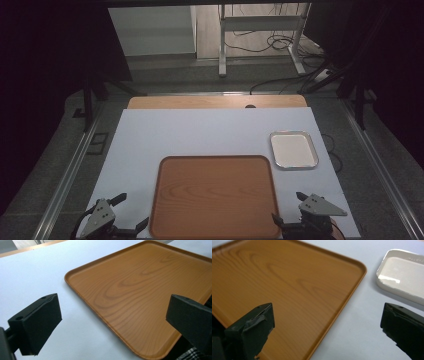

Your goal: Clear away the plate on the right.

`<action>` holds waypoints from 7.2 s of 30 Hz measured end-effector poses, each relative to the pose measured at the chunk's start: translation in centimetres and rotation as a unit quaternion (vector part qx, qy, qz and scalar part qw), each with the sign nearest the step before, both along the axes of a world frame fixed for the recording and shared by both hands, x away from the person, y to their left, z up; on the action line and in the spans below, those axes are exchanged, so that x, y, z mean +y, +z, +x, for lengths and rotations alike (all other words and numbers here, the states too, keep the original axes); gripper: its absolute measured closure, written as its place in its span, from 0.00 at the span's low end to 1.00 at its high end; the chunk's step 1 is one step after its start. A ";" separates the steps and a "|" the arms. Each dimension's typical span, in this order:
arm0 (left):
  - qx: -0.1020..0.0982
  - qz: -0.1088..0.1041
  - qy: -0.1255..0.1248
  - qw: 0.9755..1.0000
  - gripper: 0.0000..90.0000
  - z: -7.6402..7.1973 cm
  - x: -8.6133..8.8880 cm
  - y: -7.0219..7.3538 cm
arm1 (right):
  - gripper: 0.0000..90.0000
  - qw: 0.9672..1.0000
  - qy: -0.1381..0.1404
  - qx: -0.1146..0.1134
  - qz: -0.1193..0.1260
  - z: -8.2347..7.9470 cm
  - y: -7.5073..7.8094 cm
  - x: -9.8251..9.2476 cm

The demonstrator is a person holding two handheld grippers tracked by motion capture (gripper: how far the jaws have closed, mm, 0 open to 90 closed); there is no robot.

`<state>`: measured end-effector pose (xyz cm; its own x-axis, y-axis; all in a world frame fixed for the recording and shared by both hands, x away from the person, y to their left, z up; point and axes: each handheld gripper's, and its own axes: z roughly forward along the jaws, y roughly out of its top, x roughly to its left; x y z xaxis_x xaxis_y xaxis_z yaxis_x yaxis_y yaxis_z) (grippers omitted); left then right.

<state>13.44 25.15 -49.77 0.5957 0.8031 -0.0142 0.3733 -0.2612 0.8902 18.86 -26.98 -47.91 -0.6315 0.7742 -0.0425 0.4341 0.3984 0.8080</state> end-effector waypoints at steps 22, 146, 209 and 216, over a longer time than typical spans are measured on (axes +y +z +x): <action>0.007 0.004 -0.010 1.000 0.00 0.1 -0.1 -0.1 | 0.00 1.000 -0.002 0.026 -0.016 0.4 -0.5 0.5; 0.016 0.017 -0.020 1.000 0.00 0.7 -0.6 0.0 | 0.59 0.959 -0.259 0.117 -0.002 22.6 -1.8 -12.2; 0.016 0.020 -0.018 1.000 0.00 0.7 -0.7 0.0 | 0.98 0.951 -0.174 0.187 0.176 16.3 0.7 -8.2; 0.016 0.021 -0.018 0.999 0.00 0.7 -0.7 0.0 | 0.98 0.952 -0.153 0.195 0.178 15.4 0.6 -6.5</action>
